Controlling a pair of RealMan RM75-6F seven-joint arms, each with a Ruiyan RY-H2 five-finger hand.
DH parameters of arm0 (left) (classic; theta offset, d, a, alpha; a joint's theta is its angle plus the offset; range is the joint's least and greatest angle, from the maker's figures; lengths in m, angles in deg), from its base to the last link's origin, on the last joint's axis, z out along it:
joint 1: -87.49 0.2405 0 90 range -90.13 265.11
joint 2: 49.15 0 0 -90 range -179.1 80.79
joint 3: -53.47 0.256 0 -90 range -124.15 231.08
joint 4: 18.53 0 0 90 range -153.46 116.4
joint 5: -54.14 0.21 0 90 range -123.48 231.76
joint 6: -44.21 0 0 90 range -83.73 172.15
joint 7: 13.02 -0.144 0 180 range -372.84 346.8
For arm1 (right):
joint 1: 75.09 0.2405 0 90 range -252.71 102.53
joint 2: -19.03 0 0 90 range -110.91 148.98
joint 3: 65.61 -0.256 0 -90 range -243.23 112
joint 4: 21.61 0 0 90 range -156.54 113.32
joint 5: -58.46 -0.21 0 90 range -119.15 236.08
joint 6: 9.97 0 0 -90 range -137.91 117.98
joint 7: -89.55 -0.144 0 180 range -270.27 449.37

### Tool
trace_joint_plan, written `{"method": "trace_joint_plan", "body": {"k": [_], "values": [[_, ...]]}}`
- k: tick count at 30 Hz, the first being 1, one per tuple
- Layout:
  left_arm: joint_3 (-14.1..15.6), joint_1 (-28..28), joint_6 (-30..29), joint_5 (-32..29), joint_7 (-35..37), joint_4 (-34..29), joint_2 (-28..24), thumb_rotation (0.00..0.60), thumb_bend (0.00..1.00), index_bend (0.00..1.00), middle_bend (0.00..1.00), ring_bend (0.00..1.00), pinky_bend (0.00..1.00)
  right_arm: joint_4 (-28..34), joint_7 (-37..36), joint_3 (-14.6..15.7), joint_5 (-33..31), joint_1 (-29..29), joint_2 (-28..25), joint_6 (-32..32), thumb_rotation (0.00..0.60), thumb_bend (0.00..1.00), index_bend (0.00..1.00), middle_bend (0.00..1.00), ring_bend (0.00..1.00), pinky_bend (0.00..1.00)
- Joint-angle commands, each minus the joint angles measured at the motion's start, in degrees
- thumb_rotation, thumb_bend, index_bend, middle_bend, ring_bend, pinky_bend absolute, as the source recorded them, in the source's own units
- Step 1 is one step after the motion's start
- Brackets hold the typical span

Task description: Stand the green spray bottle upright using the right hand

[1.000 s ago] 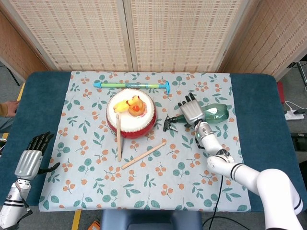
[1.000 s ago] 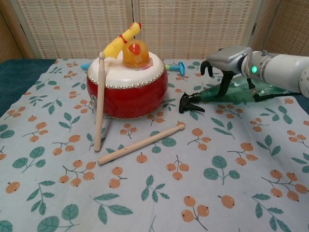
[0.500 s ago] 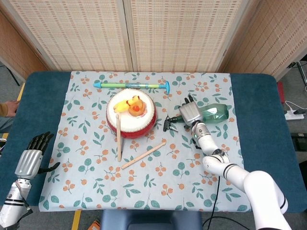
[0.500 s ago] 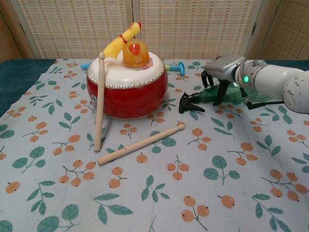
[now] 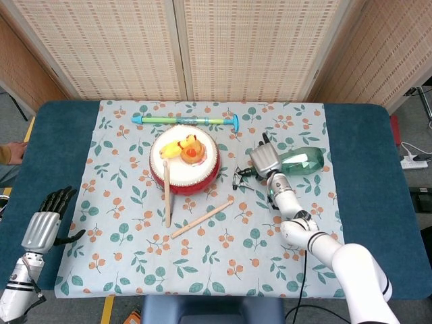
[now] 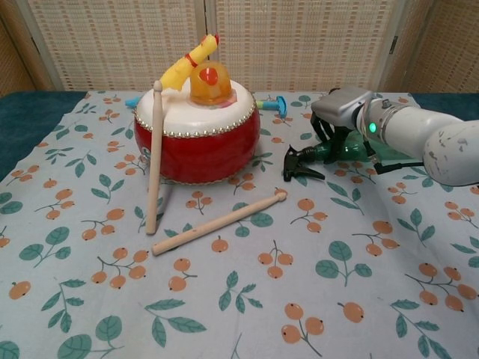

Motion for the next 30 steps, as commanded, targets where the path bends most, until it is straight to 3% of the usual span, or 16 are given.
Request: {"method": "trace_joint_plan", "body": {"k": [1,9,14,18,23,27,30], "values": [[0.0,0.0,0.1,-0.1,0.0,0.1,0.0,0.600,0.16,0.00,0.00,0.00,0.06,-0.8,0.1,-0.1,0.6,-0.2,0.5,0.6,0.600,0.09,0.58,0.50,0.26,0.07],[0.1,-0.1,0.3,-0.1,0.1,0.2,0.1,0.600,0.16,0.00,0.00,0.00,0.06,-2.6,-1.7,-0.6,3.0,-0.7,1.5,2.6,0.600,0.15,0.71,0.59,0.35,0.12],[0.0,-0.3,0.8,-0.3,0.1,0.5,0.2,0.600,0.16,0.00,0.00,0.00,0.06,0.8,-4.1,-1.1,5.1,-1.9,-0.7,5.6,0.600,0.17,0.74,0.61,0.36,0.12],[0.2,-0.3,0.9,-0.1,0.1,0.4,0.3,0.600,0.16,0.00,0.00,0.00,0.06,9.0,-6.6,-1.5,7.5,-4.3,-5.4,11.0,0.600,0.17,0.74,0.61,0.36,0.12],[0.2,-0.3,0.7,-0.1,-0.3,0.3,0.3,0.600,0.16,0.00,0.00,0.00,0.06,23.4,-11.8,-1.2,12.3,-9.7,-14.0,20.6,0.600,0.17,0.74,0.61,0.36,0.12],[0.3,-0.2,0.6,0.1,-0.7,-0.1,0.3,0.600,0.16,0.00,0.00,0.00,0.06,33.0,-21.7,-0.4,17.3,-15.9,-20.1,29.1,0.600,0.17,0.75,0.62,0.36,0.12],[0.5,-0.3,0.8,0.2,-1.6,-0.5,0.4,0.600,0.16,0.00,0.00,0.00,0.06,34.8,-29.6,1.2,22.4,-20.6,-23.0,36.7,0.600,0.17,0.75,0.62,0.37,0.12]]}}
